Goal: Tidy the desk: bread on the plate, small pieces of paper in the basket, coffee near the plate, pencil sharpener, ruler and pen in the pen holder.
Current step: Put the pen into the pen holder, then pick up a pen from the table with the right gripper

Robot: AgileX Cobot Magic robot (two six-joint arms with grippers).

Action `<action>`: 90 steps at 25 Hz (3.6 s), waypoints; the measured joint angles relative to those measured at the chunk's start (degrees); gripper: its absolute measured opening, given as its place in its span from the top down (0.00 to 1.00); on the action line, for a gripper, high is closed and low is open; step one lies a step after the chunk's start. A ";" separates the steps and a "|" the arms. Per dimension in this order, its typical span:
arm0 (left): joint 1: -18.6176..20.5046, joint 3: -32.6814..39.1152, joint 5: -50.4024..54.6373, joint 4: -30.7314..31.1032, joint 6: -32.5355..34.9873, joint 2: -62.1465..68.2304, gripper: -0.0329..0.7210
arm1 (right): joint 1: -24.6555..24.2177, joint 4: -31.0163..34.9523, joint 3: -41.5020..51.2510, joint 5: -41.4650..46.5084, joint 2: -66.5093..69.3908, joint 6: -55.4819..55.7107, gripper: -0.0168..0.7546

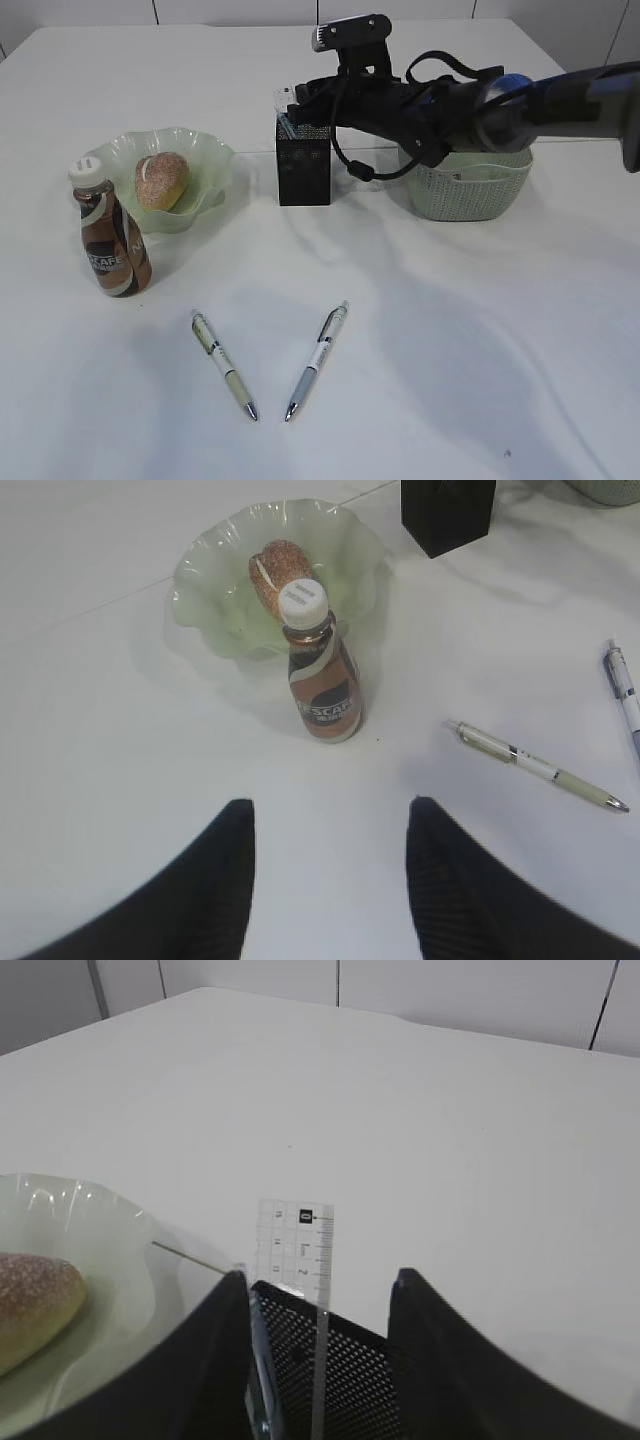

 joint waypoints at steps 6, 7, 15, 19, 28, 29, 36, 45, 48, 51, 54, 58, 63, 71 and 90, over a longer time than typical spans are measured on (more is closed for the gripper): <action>0.00 0.00 0.00 0.00 0.00 0.00 0.50 | 0.00 0.00 -3.48 9.15 -2.35 1.74 0.49; 0.00 0.00 0.00 0.00 0.00 0.00 0.50 | 0.00 0.00 -3.48 11.21 -2.57 1.74 0.49; 0.00 0.00 -0.10 0.00 0.00 0.00 0.50 | 0.25 0.79 -3.58 27.34 -10.34 1.96 0.49; 0.00 0.00 -0.10 -0.36 0.00 0.00 0.49 | 0.58 3.02 -3.58 36.00 -14.94 2.07 0.49; 0.00 0.00 -0.43 -2.63 0.00 0.00 0.50 | 0.83 4.64 -3.81 56.50 -21.79 0.47 0.49; 0.00 0.00 -0.43 -2.76 0.00 0.00 0.50 | 0.83 6.06 -3.81 61.86 -22.63 -1.30 0.49; 0.00 0.00 -0.55 -4.04 0.00 0.00 0.50 | 0.83 16.39 -3.81 78.55 -24.24 -5.72 0.49; 0.00 0.00 2.21 -4.73 0.00 0.00 0.50 | 0.83 22.42 -3.89 86.30 -27.26 -6.25 0.49; 0.00 0.00 3.28 -4.87 0.00 0.00 0.50 | 0.93 23.95 -3.89 86.64 -28.59 -6.14 0.49; 0.00 0.00 4.41 -4.91 0.00 0.00 0.50 | 1.95 24.04 -3.89 86.76 -29.66 -5.75 0.49; 0.00 0.00 5.24 -4.91 0.00 0.00 0.50 | 2.28 24.04 -3.89 86.85 -29.77 -5.05 0.49; 0.00 0.00 5.97 -4.91 -0.10 0.00 0.50 | 7.29 24.22 -1.79 86.98 -32.21 -2.37 0.49; 0.00 0.00 7.59 -4.91 -0.33 0.00 0.50 | 9.92 25.18 3.46 86.98 -33.77 0.75 0.49; 0.00 0.00 10.34 -4.91 -2.42 0.00 0.50 | 9.90 28.71 11.56 86.48 -36.01 7.76 0.50; 0.00 0.00 17.73 -4.91 -7.11 0.00 0.50 | 10.03 36.30 19.62 76.52 -29.16 17.93 0.46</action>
